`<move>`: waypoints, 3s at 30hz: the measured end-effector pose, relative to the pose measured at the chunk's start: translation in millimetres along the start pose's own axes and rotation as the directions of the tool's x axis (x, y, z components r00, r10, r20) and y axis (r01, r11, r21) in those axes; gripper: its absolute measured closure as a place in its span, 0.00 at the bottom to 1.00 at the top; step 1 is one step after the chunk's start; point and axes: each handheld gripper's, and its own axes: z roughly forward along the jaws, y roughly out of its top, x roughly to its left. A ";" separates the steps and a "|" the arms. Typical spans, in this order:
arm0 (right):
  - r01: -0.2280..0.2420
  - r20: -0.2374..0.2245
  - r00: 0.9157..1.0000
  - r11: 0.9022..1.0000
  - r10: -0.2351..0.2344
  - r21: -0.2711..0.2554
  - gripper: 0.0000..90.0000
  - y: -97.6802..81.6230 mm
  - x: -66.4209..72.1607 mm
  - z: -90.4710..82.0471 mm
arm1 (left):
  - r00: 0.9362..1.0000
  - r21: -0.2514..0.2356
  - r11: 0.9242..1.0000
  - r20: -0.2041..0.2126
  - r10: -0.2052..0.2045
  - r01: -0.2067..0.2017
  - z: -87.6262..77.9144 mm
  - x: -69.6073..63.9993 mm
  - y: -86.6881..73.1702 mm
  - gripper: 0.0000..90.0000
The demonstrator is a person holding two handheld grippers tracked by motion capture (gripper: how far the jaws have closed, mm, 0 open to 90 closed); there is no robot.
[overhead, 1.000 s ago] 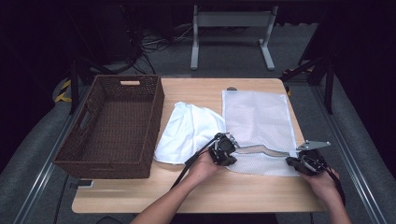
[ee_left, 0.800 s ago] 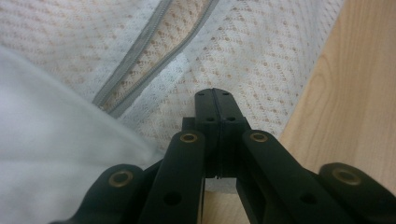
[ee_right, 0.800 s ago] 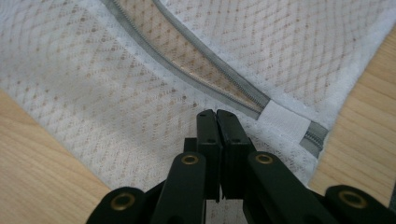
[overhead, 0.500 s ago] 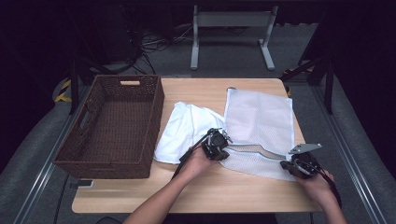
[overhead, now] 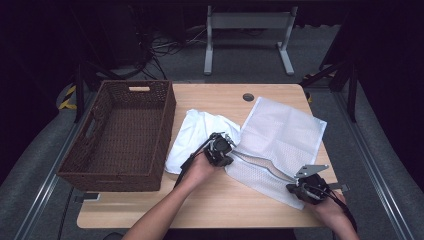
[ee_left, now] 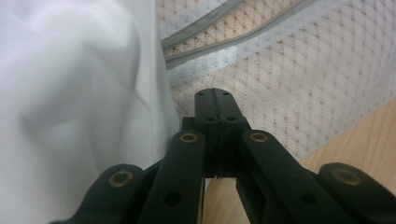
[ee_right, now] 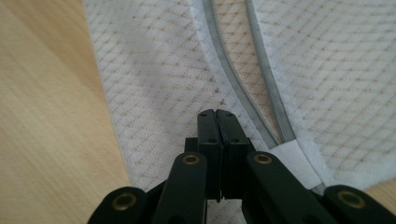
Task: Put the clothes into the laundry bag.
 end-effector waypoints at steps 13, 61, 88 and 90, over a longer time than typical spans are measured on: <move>0.106 -0.075 0.992 0.994 -0.105 0.014 0.99 11.3 24.8 5.5 | 0.991 -0.079 0.996 0.123 0.051 -0.041 -9.2 -34.6 6.1 1.00; 0.052 -0.036 0.998 0.993 -0.057 -0.109 0.44 70.3 -16.4 49.9 | 0.983 -0.047 0.998 0.172 0.059 -0.052 13.7 -50.4 -2.2 1.00; -0.014 -0.061 0.998 0.997 0.009 -0.082 0.98 68.2 -28.1 43.6 | 0.984 -0.053 0.997 0.170 0.058 -0.049 7.6 -51.4 0.7 1.00; -0.024 -0.057 0.998 0.996 0.019 -0.085 0.98 68.1 -27.8 42.3 | 0.982 -0.079 0.995 0.178 0.067 -0.054 2.3 -53.7 5.6 1.00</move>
